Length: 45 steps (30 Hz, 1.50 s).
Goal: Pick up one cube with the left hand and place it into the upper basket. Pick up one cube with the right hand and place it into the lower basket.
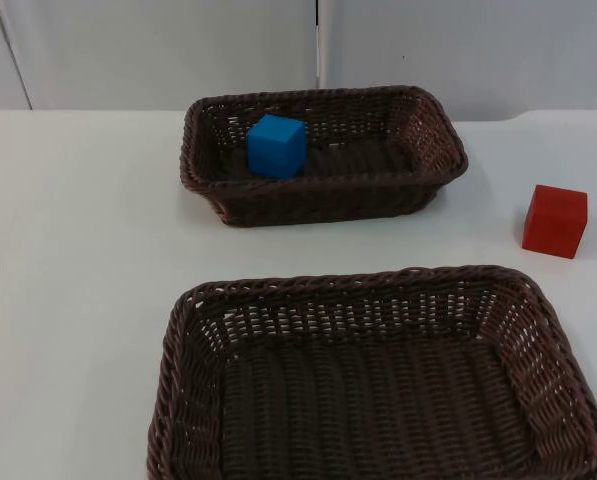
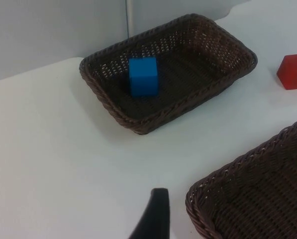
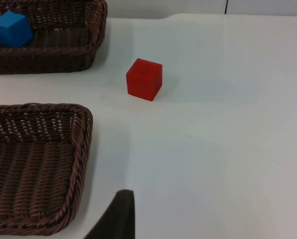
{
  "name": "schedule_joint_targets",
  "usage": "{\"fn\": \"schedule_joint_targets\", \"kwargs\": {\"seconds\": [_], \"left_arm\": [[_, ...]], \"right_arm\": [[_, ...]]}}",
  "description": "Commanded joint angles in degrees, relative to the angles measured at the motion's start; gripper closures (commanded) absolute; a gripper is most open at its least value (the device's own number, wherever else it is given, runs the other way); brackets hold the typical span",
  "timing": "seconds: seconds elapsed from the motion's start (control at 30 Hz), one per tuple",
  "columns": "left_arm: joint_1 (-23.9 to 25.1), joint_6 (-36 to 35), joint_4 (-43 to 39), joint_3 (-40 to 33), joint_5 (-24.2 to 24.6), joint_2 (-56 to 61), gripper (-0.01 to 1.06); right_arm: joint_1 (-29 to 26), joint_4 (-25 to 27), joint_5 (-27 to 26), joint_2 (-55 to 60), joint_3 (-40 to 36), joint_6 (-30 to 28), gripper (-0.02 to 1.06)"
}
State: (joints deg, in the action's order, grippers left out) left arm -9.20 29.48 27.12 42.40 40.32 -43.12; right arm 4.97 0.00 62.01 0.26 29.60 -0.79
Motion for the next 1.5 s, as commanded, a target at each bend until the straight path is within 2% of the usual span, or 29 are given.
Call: {"fn": "schedule_joint_targets", "kwargs": {"seconds": [0.0,0.27,0.47,0.8,0.97,1.17,1.47], "left_arm": [[0.09,0.04,-0.33,-0.09,-0.35,0.30,0.26],[0.09,0.04,-0.33,-0.09,-0.35,0.30,0.26],[0.09,0.04,-0.33,-0.09,-0.35,0.30,0.26],[0.09,-0.41,-0.33,-0.09,-0.34,0.30,0.26],[0.09,-0.39,-0.33,-0.09,-0.23,0.30,0.26],[0.09,-0.39,-0.23,-0.09,-0.23,0.30,0.26],[0.09,-0.39,0.16,-0.09,-0.12,0.30,0.26]], "right_arm": [[0.26,0.00,-0.42,-0.26,-0.01,-0.27,0.00],[0.26,0.00,-1.69,-0.26,2.18,-0.50,0.00],[0.26,0.00,-2.39,4.78,4.91,-0.99,0.00],[0.26,0.00,-8.51,18.51,9.97,-1.74,0.00],[0.26,-1.31,-14.24,26.98,12.90,-1.84,0.00],[0.26,-1.72,-17.77,36.02,16.73,-1.84,0.00],[0.26,-1.72,-18.79,48.31,21.76,-1.84,0.00]]}}
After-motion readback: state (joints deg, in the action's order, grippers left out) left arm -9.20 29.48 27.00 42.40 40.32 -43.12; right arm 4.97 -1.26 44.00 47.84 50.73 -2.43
